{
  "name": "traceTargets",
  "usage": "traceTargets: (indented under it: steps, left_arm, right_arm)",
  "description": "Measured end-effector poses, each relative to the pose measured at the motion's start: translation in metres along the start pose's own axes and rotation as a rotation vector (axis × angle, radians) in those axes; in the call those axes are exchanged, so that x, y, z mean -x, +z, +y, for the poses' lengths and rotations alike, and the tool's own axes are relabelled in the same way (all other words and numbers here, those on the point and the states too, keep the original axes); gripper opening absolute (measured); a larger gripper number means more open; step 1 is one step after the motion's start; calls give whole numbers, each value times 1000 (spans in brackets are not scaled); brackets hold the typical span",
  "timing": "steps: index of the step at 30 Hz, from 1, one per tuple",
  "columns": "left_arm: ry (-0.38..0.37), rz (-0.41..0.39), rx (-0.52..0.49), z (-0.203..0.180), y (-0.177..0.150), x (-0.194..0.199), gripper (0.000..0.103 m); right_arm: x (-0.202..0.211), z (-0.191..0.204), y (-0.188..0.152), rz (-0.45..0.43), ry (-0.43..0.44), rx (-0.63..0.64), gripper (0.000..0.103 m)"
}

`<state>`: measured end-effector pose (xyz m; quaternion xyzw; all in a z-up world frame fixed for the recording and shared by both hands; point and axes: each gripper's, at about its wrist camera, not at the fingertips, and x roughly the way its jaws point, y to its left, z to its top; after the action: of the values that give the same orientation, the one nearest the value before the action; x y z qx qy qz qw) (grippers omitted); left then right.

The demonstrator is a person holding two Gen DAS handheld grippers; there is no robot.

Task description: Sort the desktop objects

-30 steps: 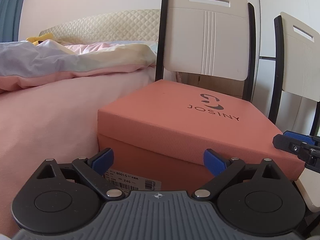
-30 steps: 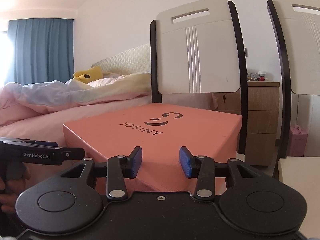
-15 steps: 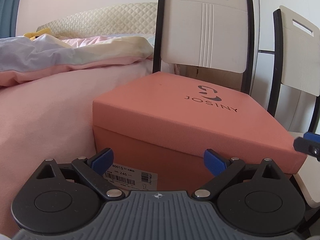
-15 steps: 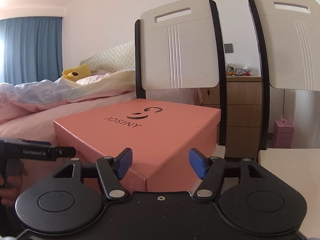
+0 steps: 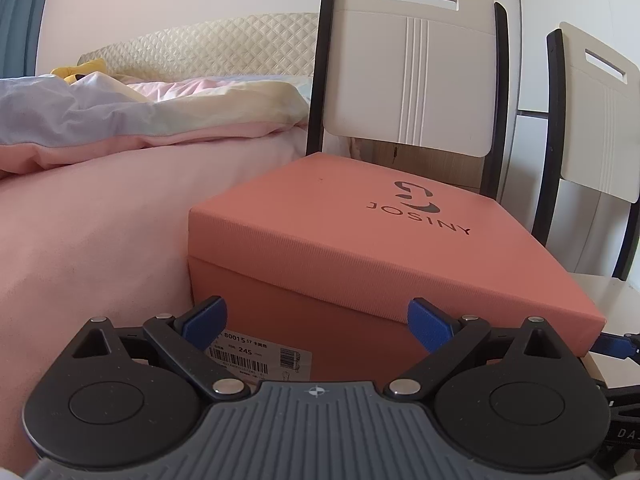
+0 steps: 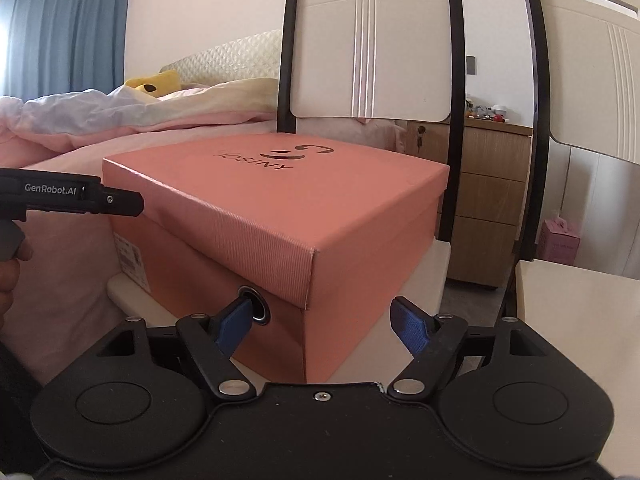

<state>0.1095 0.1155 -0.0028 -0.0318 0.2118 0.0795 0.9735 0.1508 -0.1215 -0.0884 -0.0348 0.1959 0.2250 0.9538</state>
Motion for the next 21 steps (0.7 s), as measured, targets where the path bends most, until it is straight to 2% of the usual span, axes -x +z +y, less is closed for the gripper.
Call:
traceTargets:
  steps: [10,21]
  left_arm:
    - [-13,2,5,0,0,2,98]
    - [-17,1,0,-1,-1,2,98]
  right_arm:
    - [-8,10,-1,10,-78,7,78]
    - [-6,-7,-1,19,-128,-52,79]
